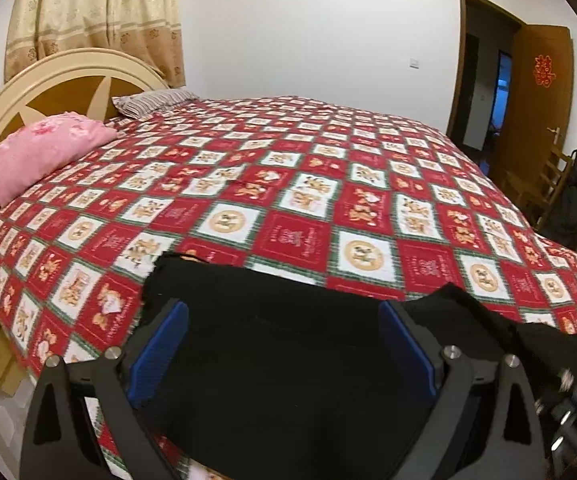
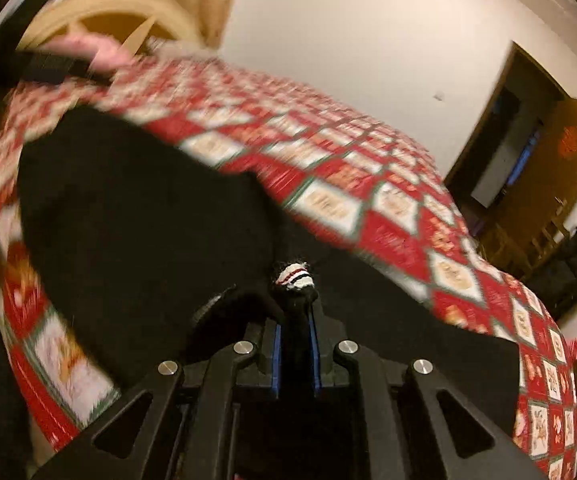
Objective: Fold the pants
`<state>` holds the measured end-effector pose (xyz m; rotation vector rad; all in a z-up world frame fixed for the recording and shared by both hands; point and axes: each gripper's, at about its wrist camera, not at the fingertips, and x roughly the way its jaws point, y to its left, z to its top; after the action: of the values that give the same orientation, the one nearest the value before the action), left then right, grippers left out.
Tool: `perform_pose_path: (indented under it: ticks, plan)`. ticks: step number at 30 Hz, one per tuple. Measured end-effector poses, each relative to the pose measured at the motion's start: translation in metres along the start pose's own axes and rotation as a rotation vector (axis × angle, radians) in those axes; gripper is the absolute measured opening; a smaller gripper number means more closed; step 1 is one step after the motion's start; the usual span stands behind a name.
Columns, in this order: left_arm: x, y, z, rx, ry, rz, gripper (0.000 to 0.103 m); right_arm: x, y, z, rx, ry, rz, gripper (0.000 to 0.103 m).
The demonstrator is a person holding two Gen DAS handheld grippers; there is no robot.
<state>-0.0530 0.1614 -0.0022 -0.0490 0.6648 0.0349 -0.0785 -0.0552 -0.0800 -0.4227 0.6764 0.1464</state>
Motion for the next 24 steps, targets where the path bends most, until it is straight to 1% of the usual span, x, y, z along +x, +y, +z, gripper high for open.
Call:
perform_pose_path:
  ticks: [2,3,4,6,8,10,11,12,14,15,17,19,20,21,22,24]
  plan:
    - [0.005,0.003,0.0,-0.017,0.013,-0.001,0.098,0.006,0.007,-0.006,-0.029,0.038,0.021,0.034]
    - [0.006,0.004,0.0,-0.024,0.019,-0.005,0.098,0.007,0.009,-0.009,-0.041,0.051,0.04,0.05]
    - [0.008,0.003,-0.001,-0.031,0.027,-0.013,0.098,0.007,0.009,-0.012,-0.053,0.057,0.07,0.058]
    - [0.01,-0.003,-0.002,-0.024,0.038,-0.031,0.098,0.003,0.005,-0.017,-0.064,0.071,0.131,0.06]
    - [0.011,-0.014,-0.004,0.021,0.043,-0.044,0.098,-0.001,-0.002,-0.022,-0.05,0.087,0.22,0.06]
    - [0.01,-0.025,-0.006,0.068,0.042,-0.052,0.098,-0.011,-0.02,-0.025,0.028,0.1,0.389,0.06]
    - [0.009,-0.029,-0.007,0.086,0.039,-0.056,0.098,-0.016,-0.032,-0.025,0.085,0.088,0.446,0.06]
    - [0.008,-0.034,-0.007,0.105,0.035,-0.06,0.098,-0.023,-0.049,-0.024,0.158,0.064,0.47,0.06]
    - [0.008,-0.043,-0.007,0.126,0.029,-0.071,0.098,-0.026,-0.076,-0.019,0.267,0.034,0.466,0.06]
    - [0.008,-0.047,-0.007,0.132,0.032,-0.082,0.098,-0.024,-0.091,-0.015,0.33,0.019,0.44,0.06]
    - [0.01,-0.055,-0.009,0.137,0.051,-0.107,0.098,-0.017,-0.107,-0.006,0.38,0.002,0.384,0.06]
    - [0.01,-0.066,-0.013,0.154,0.073,-0.143,0.098,-0.01,-0.121,0.001,0.411,0.016,0.307,0.06]
    - [0.007,-0.072,-0.017,0.177,0.074,-0.161,0.098,-0.008,-0.128,0.003,0.43,0.027,0.306,0.06]
    - [0.005,-0.075,-0.019,0.198,0.069,-0.167,0.098,-0.008,-0.132,0.003,0.438,0.032,0.336,0.06]
    - [0.003,-0.08,-0.023,0.231,0.059,-0.163,0.098,-0.01,-0.13,0.003,0.42,0.029,0.357,0.06]
    - [0.004,-0.087,-0.029,0.281,0.05,-0.139,0.098,-0.018,-0.11,0.004,0.333,0.009,0.381,0.06]
